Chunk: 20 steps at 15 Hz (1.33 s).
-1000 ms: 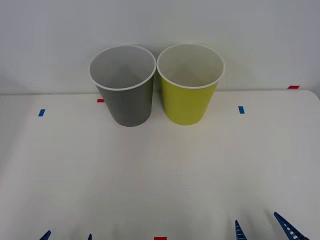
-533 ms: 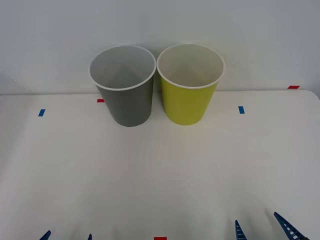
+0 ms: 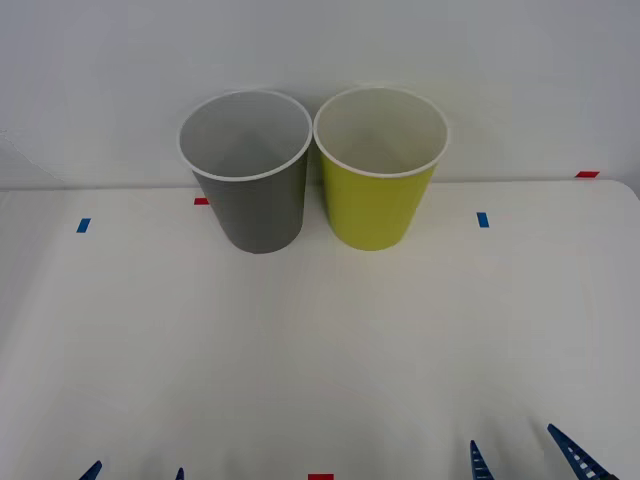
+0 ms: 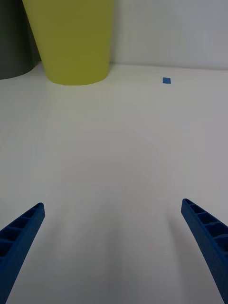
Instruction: Put cans in the gray bin and PET bottles in the light green bin.
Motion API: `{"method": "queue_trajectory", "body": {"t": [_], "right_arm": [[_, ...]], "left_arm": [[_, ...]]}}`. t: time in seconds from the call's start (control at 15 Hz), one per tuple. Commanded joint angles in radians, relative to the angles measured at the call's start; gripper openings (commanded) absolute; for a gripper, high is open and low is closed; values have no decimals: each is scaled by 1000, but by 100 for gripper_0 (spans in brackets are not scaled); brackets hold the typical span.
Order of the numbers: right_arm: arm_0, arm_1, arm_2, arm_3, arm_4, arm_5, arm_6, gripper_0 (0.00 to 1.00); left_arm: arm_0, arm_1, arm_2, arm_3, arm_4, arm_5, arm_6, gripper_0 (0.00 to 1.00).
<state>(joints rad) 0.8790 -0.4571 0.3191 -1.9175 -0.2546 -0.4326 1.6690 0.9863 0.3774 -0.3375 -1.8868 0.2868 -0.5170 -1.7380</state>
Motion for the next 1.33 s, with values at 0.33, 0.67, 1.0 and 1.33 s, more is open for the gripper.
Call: {"method": "queue_trajectory", "body": {"t": [0.33,0.67,1.0,1.33], "right_arm": [[0,0,0,0,0,0,0,100],[0,0,0,0,0,0,0,100],[0,0,0,0,0,0,0,100],[0,0,0,0,0,0,0,100]], "left_arm": [[0,0,0,0,0,0,0,100],[0,0,0,0,0,0,0,100],[0,0,0,0,0,0,0,100],[0,0,0,0,0,0,0,100]]}}
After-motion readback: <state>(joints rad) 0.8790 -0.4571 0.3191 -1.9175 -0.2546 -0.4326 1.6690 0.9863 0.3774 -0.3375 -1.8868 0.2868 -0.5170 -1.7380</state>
